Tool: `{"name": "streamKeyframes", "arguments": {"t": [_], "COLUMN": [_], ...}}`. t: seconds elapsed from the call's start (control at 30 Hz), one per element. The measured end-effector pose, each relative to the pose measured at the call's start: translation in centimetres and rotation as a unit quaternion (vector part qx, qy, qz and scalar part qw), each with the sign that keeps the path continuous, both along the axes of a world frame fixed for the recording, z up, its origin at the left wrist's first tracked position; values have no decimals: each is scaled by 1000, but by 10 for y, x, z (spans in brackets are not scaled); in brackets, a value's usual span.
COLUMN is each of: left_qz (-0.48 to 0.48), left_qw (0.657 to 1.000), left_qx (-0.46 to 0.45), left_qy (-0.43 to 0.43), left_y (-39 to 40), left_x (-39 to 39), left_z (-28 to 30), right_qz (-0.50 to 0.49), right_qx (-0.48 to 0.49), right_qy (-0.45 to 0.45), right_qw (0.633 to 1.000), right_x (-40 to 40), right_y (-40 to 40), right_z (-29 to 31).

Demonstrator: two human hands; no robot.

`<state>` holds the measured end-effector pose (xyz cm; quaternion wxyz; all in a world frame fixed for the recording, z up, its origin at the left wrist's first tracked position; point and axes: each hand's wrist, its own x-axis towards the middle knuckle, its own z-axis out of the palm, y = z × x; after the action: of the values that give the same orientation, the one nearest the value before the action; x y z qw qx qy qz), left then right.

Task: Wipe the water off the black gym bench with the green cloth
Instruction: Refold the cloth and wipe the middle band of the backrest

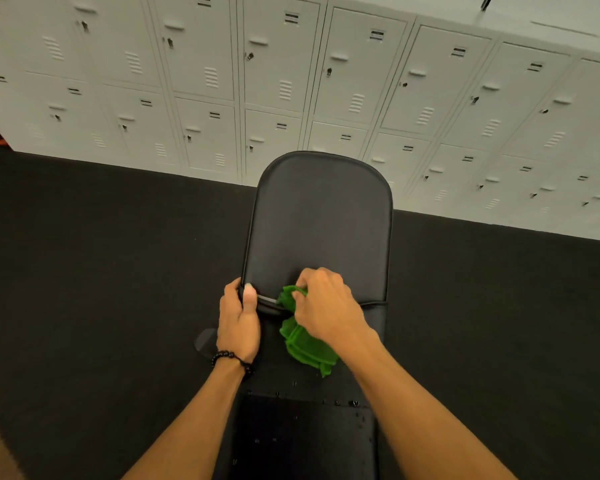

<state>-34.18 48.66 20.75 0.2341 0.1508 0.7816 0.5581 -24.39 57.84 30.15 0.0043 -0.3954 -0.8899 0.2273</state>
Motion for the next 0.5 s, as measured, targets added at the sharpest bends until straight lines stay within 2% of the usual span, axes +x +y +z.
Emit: {"name": "streamKeyframes", "arguments": {"t": [0.13,0.27,0.37,0.5], "left_qz": [23,32,37,37], "left_qw": [999,998,998,999], "left_qx": [-23,-45,-42,-26], "left_qy": [16,12,23,31], "left_y": [4,3,3,0], "left_x": [3,5,8,5], "left_z": [-1,-1,2,-3], "right_qz": [-99,-110,-80,-22], "right_qx": [-19,-36,-26,-29], "right_qy": [-87,-106,-70,4], "right_qw": [991,988,994,999], "right_x": [48,67,45,-27], "right_y": [50,67,49,3], "right_z": [12,19,14,3]}}
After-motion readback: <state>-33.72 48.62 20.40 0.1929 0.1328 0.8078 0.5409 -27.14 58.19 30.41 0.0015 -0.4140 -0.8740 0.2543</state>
